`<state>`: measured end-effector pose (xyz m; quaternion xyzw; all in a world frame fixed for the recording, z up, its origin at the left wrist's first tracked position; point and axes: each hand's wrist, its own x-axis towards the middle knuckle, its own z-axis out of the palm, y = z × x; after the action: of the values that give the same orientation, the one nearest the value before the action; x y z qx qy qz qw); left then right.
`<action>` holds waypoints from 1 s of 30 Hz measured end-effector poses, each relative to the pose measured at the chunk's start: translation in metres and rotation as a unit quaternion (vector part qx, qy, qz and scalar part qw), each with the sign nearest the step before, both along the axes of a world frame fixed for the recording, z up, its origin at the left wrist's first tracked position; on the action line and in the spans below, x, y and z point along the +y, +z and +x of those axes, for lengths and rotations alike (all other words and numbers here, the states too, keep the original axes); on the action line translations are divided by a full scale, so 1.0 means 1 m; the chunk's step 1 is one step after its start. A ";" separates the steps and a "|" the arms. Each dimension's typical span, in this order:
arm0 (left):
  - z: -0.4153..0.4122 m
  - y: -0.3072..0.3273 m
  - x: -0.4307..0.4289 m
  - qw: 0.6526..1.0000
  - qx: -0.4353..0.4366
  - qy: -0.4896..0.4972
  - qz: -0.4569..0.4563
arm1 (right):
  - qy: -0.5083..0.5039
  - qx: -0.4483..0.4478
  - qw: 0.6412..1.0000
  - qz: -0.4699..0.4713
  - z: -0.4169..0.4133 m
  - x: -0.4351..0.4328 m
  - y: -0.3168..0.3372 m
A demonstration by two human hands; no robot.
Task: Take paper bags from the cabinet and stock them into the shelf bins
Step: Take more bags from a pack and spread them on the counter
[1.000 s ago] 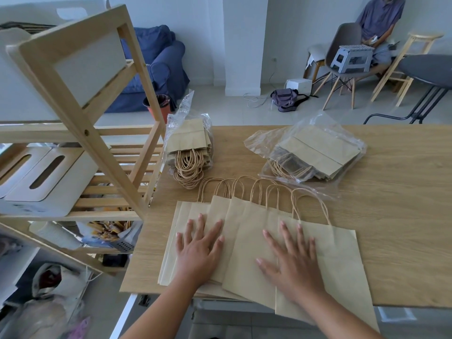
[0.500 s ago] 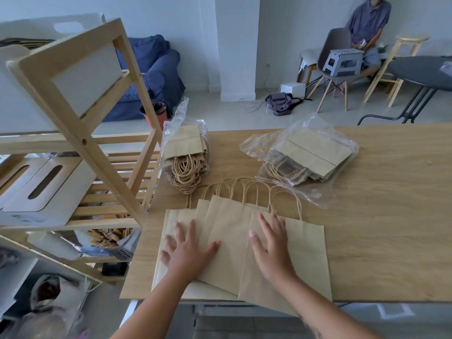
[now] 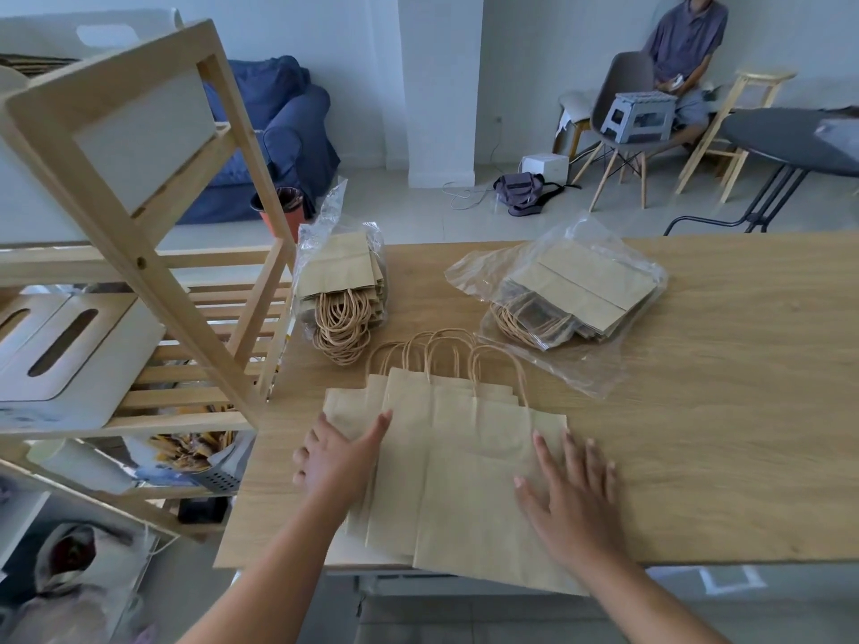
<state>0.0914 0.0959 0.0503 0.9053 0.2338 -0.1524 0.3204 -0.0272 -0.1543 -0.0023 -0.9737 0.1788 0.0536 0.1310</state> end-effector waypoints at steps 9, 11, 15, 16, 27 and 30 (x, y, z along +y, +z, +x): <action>-0.006 0.005 -0.031 0.984 0.037 0.032 -0.173 | 0.082 -0.044 0.986 0.142 0.021 0.054 0.014; -0.005 0.006 -0.025 0.964 0.021 0.063 -0.259 | 0.026 -0.111 0.960 0.254 0.019 0.056 0.014; -0.007 0.017 -0.023 0.932 0.055 0.065 -0.352 | -0.078 -0.119 0.903 0.404 0.022 0.049 0.023; -0.009 0.021 -0.025 0.929 0.048 0.062 -0.361 | -0.109 -0.130 0.881 0.441 0.023 0.047 0.025; 0.007 0.083 -0.037 0.875 -0.169 -0.072 -0.448 | -0.096 -0.152 0.778 0.602 0.066 -0.003 0.111; 0.020 0.094 -0.032 0.879 -0.208 -0.123 -0.411 | -0.048 -0.161 0.805 0.569 0.075 -0.009 0.124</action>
<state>0.1115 0.0642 0.1440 0.7247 -0.0347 -0.0814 0.6833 0.0480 -0.1633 0.1220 -0.7096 0.1393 -0.0183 0.6905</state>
